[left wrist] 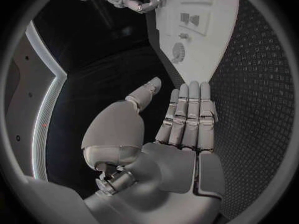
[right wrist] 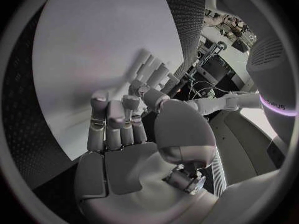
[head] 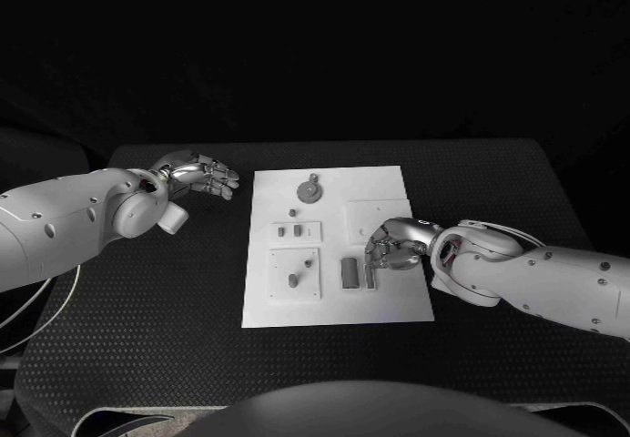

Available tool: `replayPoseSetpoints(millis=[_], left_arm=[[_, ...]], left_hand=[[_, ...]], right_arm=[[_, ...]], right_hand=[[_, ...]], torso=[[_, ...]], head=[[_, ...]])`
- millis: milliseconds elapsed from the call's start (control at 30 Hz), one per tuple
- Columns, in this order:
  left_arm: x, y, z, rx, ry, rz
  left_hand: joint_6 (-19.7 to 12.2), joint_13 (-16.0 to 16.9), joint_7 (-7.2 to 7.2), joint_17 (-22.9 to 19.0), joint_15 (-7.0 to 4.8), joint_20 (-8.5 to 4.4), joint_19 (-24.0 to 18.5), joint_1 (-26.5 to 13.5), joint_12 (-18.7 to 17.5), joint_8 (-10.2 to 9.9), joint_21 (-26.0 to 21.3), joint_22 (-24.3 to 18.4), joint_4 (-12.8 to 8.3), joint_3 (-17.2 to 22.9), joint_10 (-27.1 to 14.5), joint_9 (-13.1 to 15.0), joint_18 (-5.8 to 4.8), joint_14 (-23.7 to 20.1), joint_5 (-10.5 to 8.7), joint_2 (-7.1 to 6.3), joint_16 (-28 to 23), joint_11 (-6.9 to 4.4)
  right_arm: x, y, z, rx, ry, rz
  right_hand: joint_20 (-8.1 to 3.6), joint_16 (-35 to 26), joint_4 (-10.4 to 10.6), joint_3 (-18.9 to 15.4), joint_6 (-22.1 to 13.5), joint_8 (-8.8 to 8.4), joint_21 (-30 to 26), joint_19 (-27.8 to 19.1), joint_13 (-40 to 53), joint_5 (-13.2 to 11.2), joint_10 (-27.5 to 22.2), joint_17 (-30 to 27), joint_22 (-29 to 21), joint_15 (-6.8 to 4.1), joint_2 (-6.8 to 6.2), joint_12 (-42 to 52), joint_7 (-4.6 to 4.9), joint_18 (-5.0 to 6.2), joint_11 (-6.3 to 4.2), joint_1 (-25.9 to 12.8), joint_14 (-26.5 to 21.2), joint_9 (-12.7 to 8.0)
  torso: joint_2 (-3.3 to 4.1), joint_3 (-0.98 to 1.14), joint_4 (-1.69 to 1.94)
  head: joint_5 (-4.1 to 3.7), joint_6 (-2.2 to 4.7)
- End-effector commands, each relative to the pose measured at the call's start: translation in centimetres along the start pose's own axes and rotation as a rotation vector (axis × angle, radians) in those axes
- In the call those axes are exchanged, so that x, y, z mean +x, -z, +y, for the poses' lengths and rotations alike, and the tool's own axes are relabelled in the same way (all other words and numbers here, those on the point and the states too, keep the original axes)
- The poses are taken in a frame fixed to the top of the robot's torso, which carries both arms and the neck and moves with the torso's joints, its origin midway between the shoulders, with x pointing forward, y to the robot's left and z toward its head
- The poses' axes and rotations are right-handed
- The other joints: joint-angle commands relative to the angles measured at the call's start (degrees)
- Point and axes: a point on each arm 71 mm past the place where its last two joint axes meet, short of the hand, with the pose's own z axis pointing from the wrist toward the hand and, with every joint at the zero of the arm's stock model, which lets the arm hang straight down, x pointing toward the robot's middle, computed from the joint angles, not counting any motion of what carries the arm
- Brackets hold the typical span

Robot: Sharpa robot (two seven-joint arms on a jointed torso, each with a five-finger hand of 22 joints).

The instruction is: Assemble the parts on the task board

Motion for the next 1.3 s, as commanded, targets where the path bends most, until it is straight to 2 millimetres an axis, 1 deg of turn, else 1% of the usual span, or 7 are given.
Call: replayPoseSetpoints(millis=[33, 433, 633, 933, 1100, 1200, 1300], left_arm=[[0.2, -0.1, -0.2, 0.011, 0.001, 0.016], [0.1, -0.1, -0.4, 0.035, -0.004, -0.013], [0.0, -0.1, -0.5, 0.049, 0.008, -0.037], [-0.2, -0.5, -0.8, 0.064, 0.012, -0.095], [-0.3, -1.5, -1.3, 0.094, 0.051, -0.136], [-0.4, -2.1, -1.5, 0.111, 0.079, -0.166], [-0.4, -2.7, -1.9, 0.131, 0.093, -0.198]], left_hand=[[-0.48, -0.09, -0.08, 0.09, 0.13, 0.03, -0.38, 0.17, 0.34, 0.23, 0.15, 0.07, -0.08, 0.34, -0.06, -0.09, 0.36, 0.33, 0.37, 0.45, -0.29, 0.34], [-0.53, -0.11, -0.05, 0.15, 0.15, 0.05, -0.38, -0.08, 0.34, 0.24, 0.15, 0.08, 0.0, 0.18, -0.08, -0.12, 0.33, 0.33, 0.29, 0.3, -0.35, 0.36], [-0.7, -0.18, 0.01, 0.23, 0.14, 0.04, -0.36, -0.33, 0.24, 0.17, 0.17, 0.09, 0.03, 0.0, -0.26, -0.17, 0.35, 0.37, 0.13, 0.14, -0.38, 0.44], [-1.54, -0.69, 0.35, 0.18, 0.43, 0.25, -1.03, -0.71, -0.2, -0.17, -0.15, -0.06, -0.08, -0.21, -1.52, -0.48, 0.26, -0.3, -0.27, -0.26, -1.21, 0.94], [-2.83, -2.13, 0.38, -0.35, 1.32, 1.09, -2.98, -1.1, -0.35, -0.61, -0.58, -0.68, -0.14, -0.15, -4.43, -0.89, 0.17, -1.93, -1.65, -0.04, -3.4, 1.53], [-3.46, -3.0, 0.12, -0.67, 1.7, 1.44, -3.57, -1.45, -0.3, -0.82, -0.47, -1.0, -0.12, -0.32, -5.69, -1.13, 0.34, -2.83, -2.8, 0.09, -4.71, 1.49], [-4.34, -4.07, -0.25, -1.25, 2.32, 2.01, -4.38, -1.96, -0.35, -1.22, -0.54, -1.44, -0.16, -0.76, -7.41, -1.39, 0.57, -4.71, -3.19, 0.19, -6.51, 1.37]], right_arm=[[0.8, 0.1, 0.0, -0.008, 0.01, 0.026], [-1.7, 0.4, -0.2, -0.016, -0.202, -0.151], [-4.9, 0.5, 0.2, -0.05, -0.356, -0.273], [-8.9, -0.6, -1.0, -0.045, -0.45, -0.396], [-10.4, -2.8, -2.9, -0.014, -0.592, -0.436], [-11.2, -4.0, -3.7, -0.003, -0.695, -0.46], [-11.8, -5.5, -4.3, -0.009, -0.712, -0.471]], right_hand=[[0.09, 0.28, -0.07, -0.41, 0.43, 0.21, 0.31, -0.4, 0.09, -0.11, -0.12, 0.01, 1.1, -0.12, -0.59, 0.15, 0.41, 1.52, -0.2, -0.01, -0.17, 1.02], [0.01, -0.01, 0.11, -1.14, -0.55, -0.08, 0.15, -0.25, -0.01, -0.12, -0.03, -0.4, 0.76, -0.19, -1.35, -0.01, 0.94, 1.52, 0.35, -0.4, -0.37, 1.33], [0.3, -0.65, 0.87, -3.88, -6.18, -3.36, -0.46, -0.58, 0.28, -0.13, -2.09, -0.58, 0.38, 0.79, -5.18, -0.45, 2.76, 1.52, 1.91, -4.96, -1.41, 0.04], [1.29, -3.25, 0.54, -4.59, -7.56, -4.04, -2.75, -3.29, -0.34, -0.11, -5.9, -1.68, -0.41, 1.62, -5.06, -2.31, 3.53, 1.5, 2.71, -5.91, -4.41, -0.03], [3.25, -8.44, 0.51, -4.02, -8.41, -4.31, -6.61, -7.54, -5.22, -0.1, -9.19, -4.42, -1.97, 2.31, -4.33, -8.36, 4.13, 0.96, 3.4, -6.14, -8.59, 0.06], [4.73, -13.37, 0.53, -3.4, -9.67, -4.84, -10.4, -11.0, -9.42, -0.11, -11.59, -7.12, -3.85, 3.68, -3.42, -13.08, 5.0, 0.28, 4.48, -6.49, -11.74, -0.06], [6.38, -20.46, 0.5, -2.57, -11.46, -5.63, -15.5, -14.98, -14.61, 0.01, -14.3, -11.0, -6.74, 5.83, -2.57, -19.07, 6.19, -0.56, 5.9, -7.25, -15.05, -0.4]], torso=[[-0.01, -0.03, 0.03], [-0.09, -0.03, -0.02], [-0.21, -0.01, 0.06], [-0.96, 0.08, -0.07], [-2.15, -0.04, -0.26], [-2.77, -0.1, -0.22], [-3.52, -0.13, -0.35]], head=[[-0.06, 0.01], [-0.08, 0.01], [-0.1, 0.01], [0.21, 0.1], [0.32, 3.65], [0.11, 5.31], [0.09, 8.16]])
